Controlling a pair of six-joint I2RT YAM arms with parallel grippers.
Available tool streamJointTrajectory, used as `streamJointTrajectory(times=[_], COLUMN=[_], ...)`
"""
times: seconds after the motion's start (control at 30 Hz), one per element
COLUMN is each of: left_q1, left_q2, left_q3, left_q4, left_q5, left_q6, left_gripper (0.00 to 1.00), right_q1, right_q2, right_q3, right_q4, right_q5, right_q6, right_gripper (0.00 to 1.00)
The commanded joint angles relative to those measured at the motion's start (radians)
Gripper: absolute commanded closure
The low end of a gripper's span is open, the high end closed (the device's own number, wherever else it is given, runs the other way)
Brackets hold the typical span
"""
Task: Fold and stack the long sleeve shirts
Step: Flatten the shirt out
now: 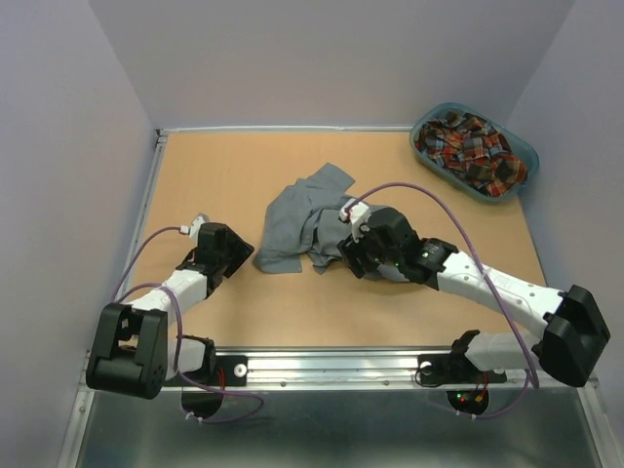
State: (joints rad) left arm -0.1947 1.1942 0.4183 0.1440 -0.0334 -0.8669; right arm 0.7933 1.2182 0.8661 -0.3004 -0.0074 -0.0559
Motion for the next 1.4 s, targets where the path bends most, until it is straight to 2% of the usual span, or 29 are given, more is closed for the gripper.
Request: streamJointTrajectory(times=[0.0,0.23,0.33,0.47,0.57,0.67,0.8,0.97,1.17,1.37], left_q1=[-0.002,-0.009,-0.011,-0.011,-0.011,-0.011,-0.011,-0.011,-0.011,-0.011], left_q2=[0.037,0.050,0.053,0.064,0.077,0.077,0.070,0.062,0.038,0.021], left_q3=[-0.009,-0.033,-0.033,-0.021,-0.004,0.008,-0.001,-0.006,-0.001,0.011], left_q4=[0.094,0.164,0.174,0.195,0.207,0.207,0.212,0.218,0.207,0.180], left_q5=[0.062,0.108,0.106,0.112,0.121,0.127,0.125,0.136,0.130,0.107], left_q6=[-0.027,-0.060,-0.064,-0.075,-0.078,-0.069,-0.072,-0.067,-0.040,-0.027], left_gripper=[0.37,0.44,0.47,0.51,0.52,0.56,0.63,0.80,0.81,0.81], right_q1=[0.070,0.175,0.185,0.185,0.185,0.188,0.199,0.201,0.201,0.213], right_q2=[0.055,0.190,0.219,0.219,0.195,0.158,0.126,0.129,0.150,0.299], right_q3=[0.057,0.111,0.139,0.128,0.084,0.070,0.079,0.111,0.149,0.229], right_q4=[0.133,0.236,0.239,0.239,0.239,0.230,0.233,0.233,0.228,0.230], right_q5=[-0.082,0.004,0.110,0.253,0.294,0.227,0.230,0.230,0.149,-0.045], right_q6=[-0.022,-0.074,-0.085,-0.087,-0.079,-0.079,-0.091,-0.113,-0.188,-0.240], right_gripper=[0.35,0.34,0.33,0.33,0.34,0.36,0.36,0.35,0.29,0.28])
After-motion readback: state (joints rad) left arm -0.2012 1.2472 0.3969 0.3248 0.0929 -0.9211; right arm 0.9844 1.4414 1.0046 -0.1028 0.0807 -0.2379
